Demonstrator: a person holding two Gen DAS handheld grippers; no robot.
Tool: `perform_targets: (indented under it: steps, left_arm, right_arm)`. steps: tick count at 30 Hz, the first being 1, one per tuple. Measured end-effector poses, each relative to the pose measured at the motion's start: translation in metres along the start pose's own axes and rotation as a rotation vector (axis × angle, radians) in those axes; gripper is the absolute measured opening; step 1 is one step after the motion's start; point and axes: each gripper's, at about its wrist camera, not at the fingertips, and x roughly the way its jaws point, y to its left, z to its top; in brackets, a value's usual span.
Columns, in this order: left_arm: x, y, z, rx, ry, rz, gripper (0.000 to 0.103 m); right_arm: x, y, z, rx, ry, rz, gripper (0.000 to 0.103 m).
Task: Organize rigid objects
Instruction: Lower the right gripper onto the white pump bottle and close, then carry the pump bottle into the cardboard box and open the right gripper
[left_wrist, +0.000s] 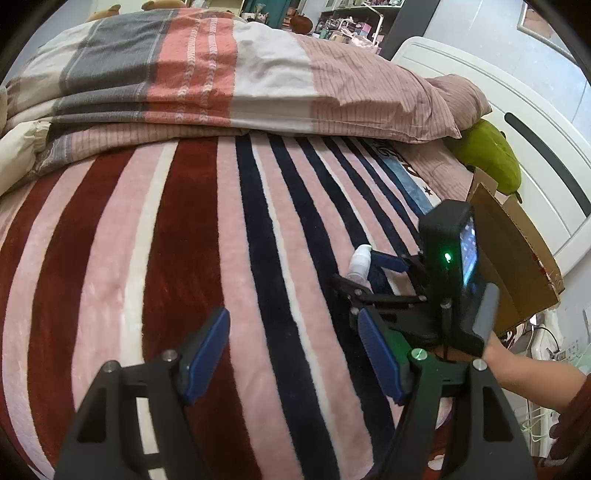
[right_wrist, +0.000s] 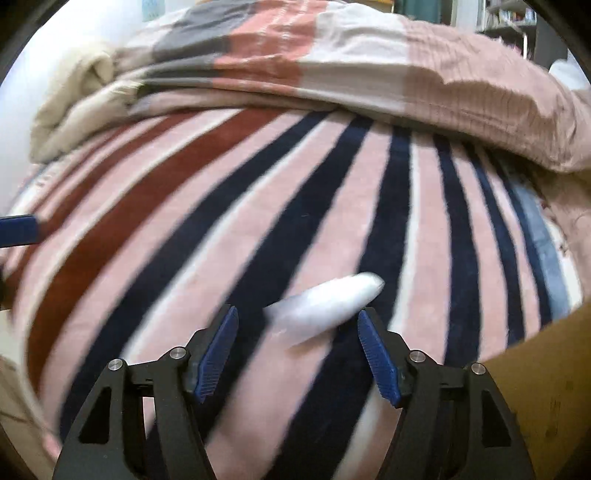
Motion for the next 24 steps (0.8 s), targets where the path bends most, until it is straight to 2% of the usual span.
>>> perform_targets:
  steps: [2,4,5,11,18,21,23,24]
  left_arm:
    - [-0.001,0.000,0.001,0.002,0.000,0.001,0.069]
    - [-0.002,-0.001,0.002,0.002,0.000,0.001,0.069]
    - [-0.002,-0.001,0.003,0.002,0.000,0.000,0.069]
    - [-0.003,-0.012,0.008,0.020,0.011,-0.029,0.069]
    - [-0.006,-0.043,0.019,0.059,0.019,-0.105,0.069]
    - [-0.012,-0.065,0.027,0.092,0.013,-0.173,0.056]
    - [-0.015,-0.079,0.032,0.113,0.011,-0.193,0.042]
    - [-0.016,-0.085,0.035,0.123,0.011,-0.203,0.038]
  right_arm:
    - [0.006,-0.005,0.003,0.003,-0.009,0.001,0.064]
    - [0.004,-0.009,0.005,0.012,-0.015,0.008,0.055]
    - [0.002,-0.009,0.005,0.007,-0.020,0.008,0.046]
    - [-0.015,0.005,0.004,-0.056,-0.052,0.050,0.047]
    - [-0.077,0.029,0.002,-0.131,-0.121,0.209,0.047]
    - [-0.105,0.035,0.002,-0.175,-0.155,0.251,0.047]
    - [-0.123,0.035,0.002,-0.190,-0.185,0.259,0.047]
    - [-0.131,0.034,0.002,-0.194,-0.200,0.261,0.047]
